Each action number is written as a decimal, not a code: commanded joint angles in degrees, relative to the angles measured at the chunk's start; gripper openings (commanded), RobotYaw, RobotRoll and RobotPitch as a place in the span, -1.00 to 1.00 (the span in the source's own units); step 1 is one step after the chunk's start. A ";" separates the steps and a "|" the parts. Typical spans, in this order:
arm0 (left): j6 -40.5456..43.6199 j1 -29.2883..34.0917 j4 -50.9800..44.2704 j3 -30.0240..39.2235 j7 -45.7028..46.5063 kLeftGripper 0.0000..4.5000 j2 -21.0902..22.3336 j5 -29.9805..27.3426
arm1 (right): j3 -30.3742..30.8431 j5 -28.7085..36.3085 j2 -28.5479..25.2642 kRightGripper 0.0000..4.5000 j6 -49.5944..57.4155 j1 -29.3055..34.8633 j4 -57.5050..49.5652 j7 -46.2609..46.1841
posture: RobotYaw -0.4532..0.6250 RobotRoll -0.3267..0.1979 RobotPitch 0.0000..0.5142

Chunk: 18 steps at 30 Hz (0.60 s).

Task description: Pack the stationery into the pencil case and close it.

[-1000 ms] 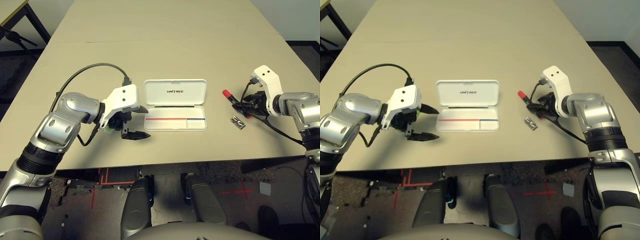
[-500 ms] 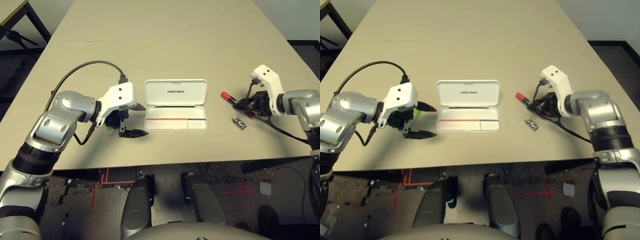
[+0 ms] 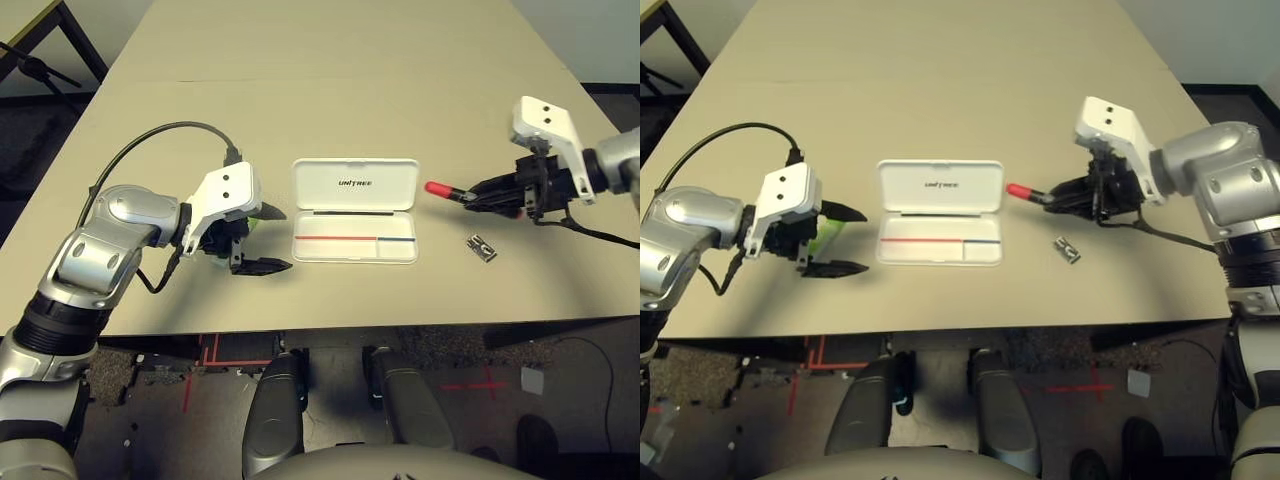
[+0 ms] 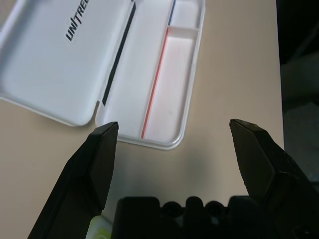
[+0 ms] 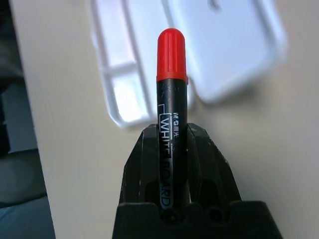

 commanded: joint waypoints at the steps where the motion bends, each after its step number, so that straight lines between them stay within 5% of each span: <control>1: -0.32 0.14 0.45 0.79 0.50 1.00 -0.55 -1.21 | 3.65 -1.63 1.91 -0.78 -0.21 -2.15 -1.10 0.85 | -0.16 0.25 -0.27; 7: 0.05 0.67 -0.04 1.00 1.11 1.00 -0.38 -1.66 | 8.98 -5.75 11.36 -0.78 -3.73 -5.72 2.07 -2.89 | -0.13 0.25 -0.28; 18: 0.92 1.32 -0.47 1.44 2.89 1.00 -0.08 -1.92 | 10.87 -10.06 19.14 -0.78 -8.46 -7.17 5.54 -7.16 | -0.09 0.25 -0.29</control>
